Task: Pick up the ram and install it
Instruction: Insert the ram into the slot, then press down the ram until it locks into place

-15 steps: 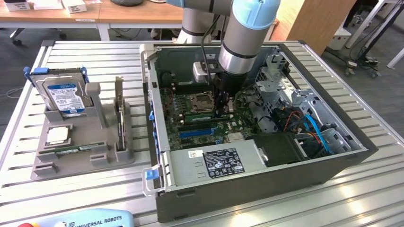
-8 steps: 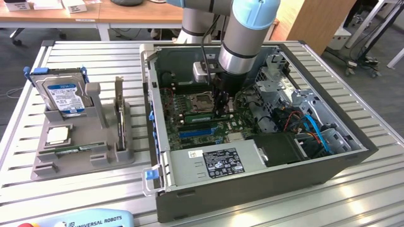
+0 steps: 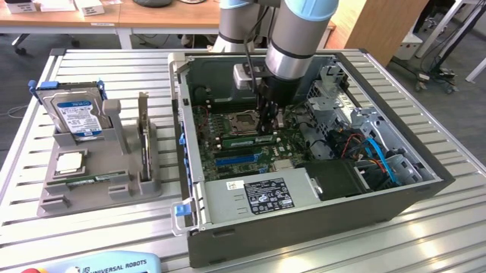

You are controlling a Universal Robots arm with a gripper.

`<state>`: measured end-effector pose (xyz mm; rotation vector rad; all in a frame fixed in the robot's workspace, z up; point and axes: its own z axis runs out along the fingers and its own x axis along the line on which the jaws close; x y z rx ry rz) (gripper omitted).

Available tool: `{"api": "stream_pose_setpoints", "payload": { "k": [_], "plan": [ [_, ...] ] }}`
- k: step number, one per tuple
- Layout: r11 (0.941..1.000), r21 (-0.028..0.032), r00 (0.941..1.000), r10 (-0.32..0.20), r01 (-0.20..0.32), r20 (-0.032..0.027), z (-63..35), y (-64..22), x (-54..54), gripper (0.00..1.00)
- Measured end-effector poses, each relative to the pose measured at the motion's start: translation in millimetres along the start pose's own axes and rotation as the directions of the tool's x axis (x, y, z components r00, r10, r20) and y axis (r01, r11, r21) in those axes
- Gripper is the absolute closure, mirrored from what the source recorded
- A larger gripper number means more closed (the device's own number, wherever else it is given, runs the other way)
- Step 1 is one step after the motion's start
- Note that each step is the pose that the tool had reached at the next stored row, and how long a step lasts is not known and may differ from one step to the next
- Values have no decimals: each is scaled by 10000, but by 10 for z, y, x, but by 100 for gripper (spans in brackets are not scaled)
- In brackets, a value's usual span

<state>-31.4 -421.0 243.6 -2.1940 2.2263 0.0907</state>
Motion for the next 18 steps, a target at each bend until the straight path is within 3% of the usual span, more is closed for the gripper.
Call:
{"api": "stream_pose_setpoints", "payload": {
  "k": [7,18],
  "plan": [
    [10000,-1,10000,-2,2,43,-167,5,-8,81],
    [10000,-1,10000,-2,2,42,-171,5,-9,81]
  ]
}}
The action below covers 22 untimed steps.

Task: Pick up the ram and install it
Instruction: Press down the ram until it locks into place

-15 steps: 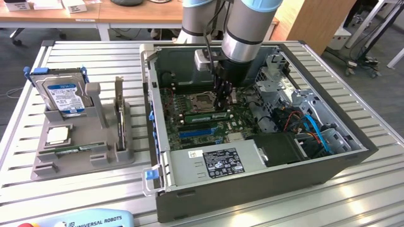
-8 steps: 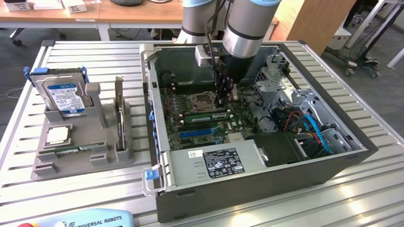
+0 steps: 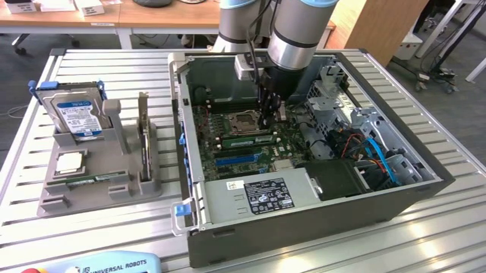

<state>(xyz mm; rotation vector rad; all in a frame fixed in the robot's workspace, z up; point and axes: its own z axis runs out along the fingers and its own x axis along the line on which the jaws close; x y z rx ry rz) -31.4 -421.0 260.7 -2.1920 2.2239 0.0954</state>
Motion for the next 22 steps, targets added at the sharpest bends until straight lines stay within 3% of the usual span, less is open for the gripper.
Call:
{"api": "stream_pose_setpoints", "payload": {
  "k": [5,7,15,22],
  "plan": [
    [10000,0,10000,0,0,0,0,0,0,82],
    [10000,0,10000,0,0,0,0,0,0,90],
    [10000,1,10000,-1,1,10,1,-5,0,90],
    [10000,-1,10000,-1,1,15,1,-123,-1,90]
  ]
}}
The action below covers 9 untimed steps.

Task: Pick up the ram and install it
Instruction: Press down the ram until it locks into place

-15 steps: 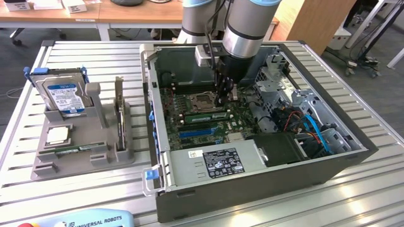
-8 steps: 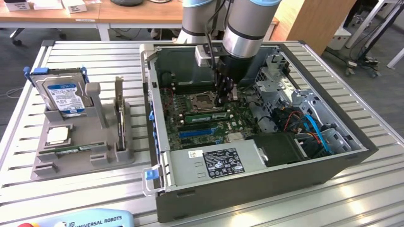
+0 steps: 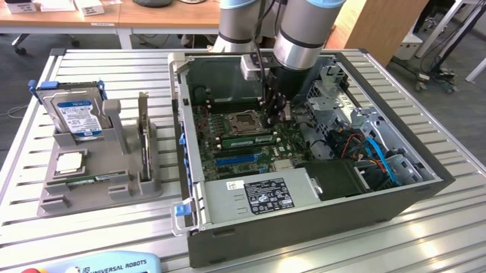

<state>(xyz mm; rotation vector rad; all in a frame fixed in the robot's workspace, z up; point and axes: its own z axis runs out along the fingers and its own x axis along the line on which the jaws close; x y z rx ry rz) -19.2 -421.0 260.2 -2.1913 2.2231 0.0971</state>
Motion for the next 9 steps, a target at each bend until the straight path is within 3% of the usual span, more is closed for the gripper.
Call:
{"api": "stream_pose_setpoints", "payload": {
  "k": [9],
  "plan": [
    [10000,1,10000,0,0,1,-5,-195,-3,90]
  ]
}}
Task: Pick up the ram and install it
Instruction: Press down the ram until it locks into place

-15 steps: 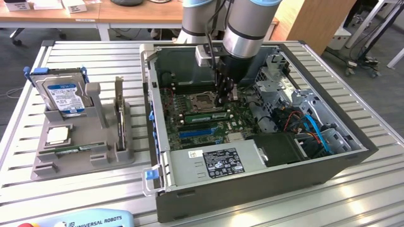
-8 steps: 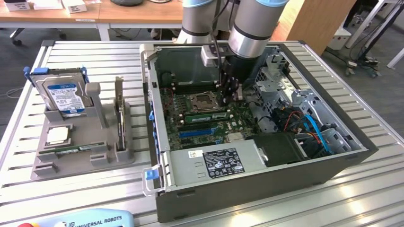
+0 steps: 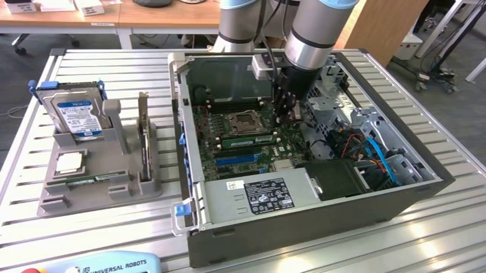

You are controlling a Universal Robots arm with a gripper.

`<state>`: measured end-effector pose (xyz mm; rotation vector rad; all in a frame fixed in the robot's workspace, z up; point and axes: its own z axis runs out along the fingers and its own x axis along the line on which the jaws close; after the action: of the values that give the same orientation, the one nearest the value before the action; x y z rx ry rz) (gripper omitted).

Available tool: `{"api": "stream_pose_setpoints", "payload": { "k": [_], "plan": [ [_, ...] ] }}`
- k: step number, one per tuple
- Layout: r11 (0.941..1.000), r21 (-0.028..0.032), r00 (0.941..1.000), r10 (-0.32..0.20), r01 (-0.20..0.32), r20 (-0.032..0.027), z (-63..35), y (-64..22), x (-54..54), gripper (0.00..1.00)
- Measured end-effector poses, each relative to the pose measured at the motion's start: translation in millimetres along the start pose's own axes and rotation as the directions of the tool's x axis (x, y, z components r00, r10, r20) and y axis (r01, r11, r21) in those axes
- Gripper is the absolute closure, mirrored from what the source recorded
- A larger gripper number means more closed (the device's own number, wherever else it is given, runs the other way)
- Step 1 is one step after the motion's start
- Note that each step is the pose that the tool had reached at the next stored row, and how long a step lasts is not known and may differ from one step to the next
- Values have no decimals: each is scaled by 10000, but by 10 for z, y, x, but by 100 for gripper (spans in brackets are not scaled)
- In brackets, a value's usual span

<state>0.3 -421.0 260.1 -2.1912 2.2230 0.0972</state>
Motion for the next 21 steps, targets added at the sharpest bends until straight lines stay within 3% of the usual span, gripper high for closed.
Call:
{"api": "stream_pose_setpoints", "payload": {
  "k": [9,21],
  "plan": [
    [10000,0,10000,1,-1,0,7,-42,0,90],
    [10000,0,10000,0,0,-1,143,-47,8,90]
  ]
}}
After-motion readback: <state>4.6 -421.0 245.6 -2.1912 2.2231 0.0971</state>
